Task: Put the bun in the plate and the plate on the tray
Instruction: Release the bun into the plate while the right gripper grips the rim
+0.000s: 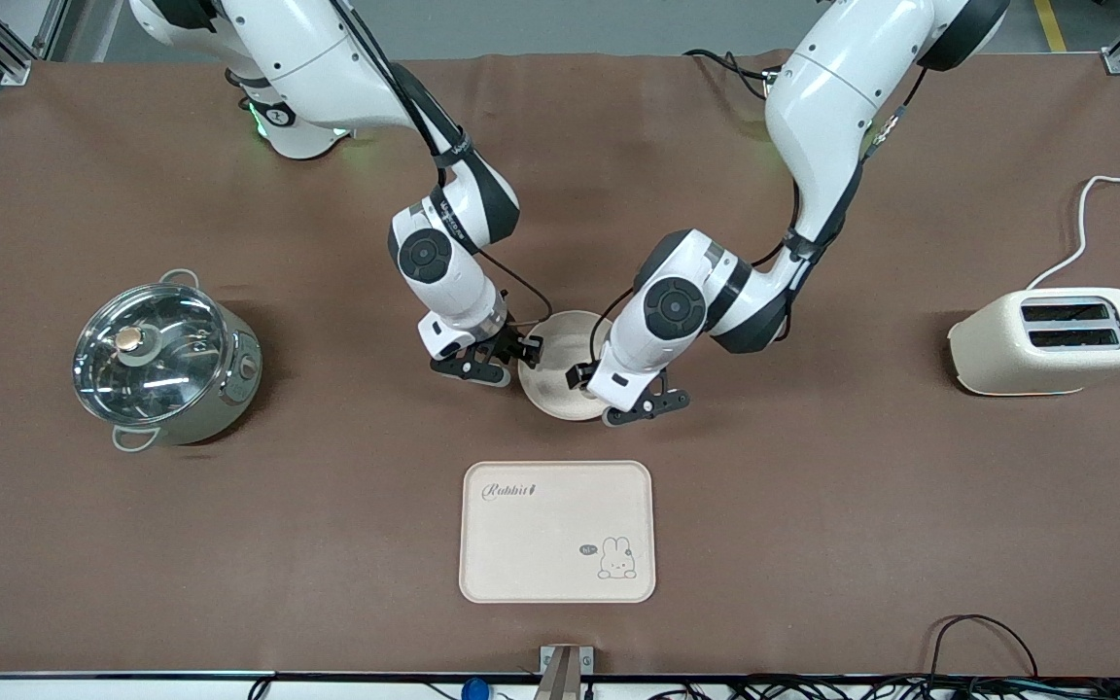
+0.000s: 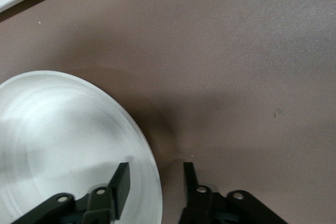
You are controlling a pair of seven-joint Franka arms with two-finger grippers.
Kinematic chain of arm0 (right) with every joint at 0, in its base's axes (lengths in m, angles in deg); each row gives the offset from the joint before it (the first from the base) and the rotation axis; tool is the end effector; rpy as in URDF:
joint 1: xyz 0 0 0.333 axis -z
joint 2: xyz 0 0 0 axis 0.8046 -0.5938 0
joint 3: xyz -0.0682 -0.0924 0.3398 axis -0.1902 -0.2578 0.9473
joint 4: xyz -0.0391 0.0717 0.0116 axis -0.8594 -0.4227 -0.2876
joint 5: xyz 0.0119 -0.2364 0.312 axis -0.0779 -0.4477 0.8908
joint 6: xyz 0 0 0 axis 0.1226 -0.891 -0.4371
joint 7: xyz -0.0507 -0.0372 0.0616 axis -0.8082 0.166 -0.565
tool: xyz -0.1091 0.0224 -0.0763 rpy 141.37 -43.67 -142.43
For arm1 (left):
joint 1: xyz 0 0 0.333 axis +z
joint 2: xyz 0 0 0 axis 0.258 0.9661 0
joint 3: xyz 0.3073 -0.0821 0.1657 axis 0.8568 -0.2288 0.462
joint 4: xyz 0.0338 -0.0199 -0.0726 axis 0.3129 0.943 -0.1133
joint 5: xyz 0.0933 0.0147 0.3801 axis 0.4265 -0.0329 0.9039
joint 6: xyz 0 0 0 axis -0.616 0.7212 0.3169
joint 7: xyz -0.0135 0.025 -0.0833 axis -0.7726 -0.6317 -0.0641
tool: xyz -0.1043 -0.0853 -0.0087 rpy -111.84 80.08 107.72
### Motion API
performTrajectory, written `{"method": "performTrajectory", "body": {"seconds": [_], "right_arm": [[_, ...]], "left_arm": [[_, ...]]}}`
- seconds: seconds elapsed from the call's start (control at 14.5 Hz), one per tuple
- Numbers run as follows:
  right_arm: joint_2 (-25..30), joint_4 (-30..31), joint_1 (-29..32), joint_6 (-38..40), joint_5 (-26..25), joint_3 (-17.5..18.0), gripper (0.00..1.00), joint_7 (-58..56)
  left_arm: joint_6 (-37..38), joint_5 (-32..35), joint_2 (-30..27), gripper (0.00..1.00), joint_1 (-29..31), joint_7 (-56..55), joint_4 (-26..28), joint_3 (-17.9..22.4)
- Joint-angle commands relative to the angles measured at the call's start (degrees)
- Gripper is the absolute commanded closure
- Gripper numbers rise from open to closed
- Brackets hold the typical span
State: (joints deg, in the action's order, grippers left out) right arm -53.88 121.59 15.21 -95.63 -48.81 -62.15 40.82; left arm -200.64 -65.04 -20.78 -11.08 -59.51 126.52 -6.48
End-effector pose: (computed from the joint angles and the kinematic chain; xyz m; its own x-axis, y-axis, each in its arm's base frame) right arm 0.5244 0.4306 0.2024 0.9644 -0.2644 -0.0029 -0.2564 -0.9326 -0.2540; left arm 0.5844 -0.4518 0.2400 0.9607 0.2522 -0.1158 0.2678 -0.9521 0.1479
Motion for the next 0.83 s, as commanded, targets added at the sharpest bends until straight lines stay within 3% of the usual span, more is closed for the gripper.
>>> {"method": "performTrajectory", "body": {"seconds": [0.0, 0.48, 0.76], "right_arm": [[-0.66, -0.50, -1.72, -0.64, 0.48, -0.57, 0.56, 0.45], [-1.10, -0.41, -2.07, -1.44, 0.04, -0.74, 0.89, 0.27], [-1.01, -0.41, -1.90, -1.35, 0.04, -0.74, 0.99, 0.19]], "left_arm": [[1.28, 0.83, -1.27, 0.00, -0.68, 0.03, 0.63, 0.29], [1.28, 0.91, -1.27, 0.00, -1.04, -0.94, 0.71, 0.20], [7.41, 7.05, -5.22, 0.00, 2.90, 4.05, -1.30, 0.64]]}}
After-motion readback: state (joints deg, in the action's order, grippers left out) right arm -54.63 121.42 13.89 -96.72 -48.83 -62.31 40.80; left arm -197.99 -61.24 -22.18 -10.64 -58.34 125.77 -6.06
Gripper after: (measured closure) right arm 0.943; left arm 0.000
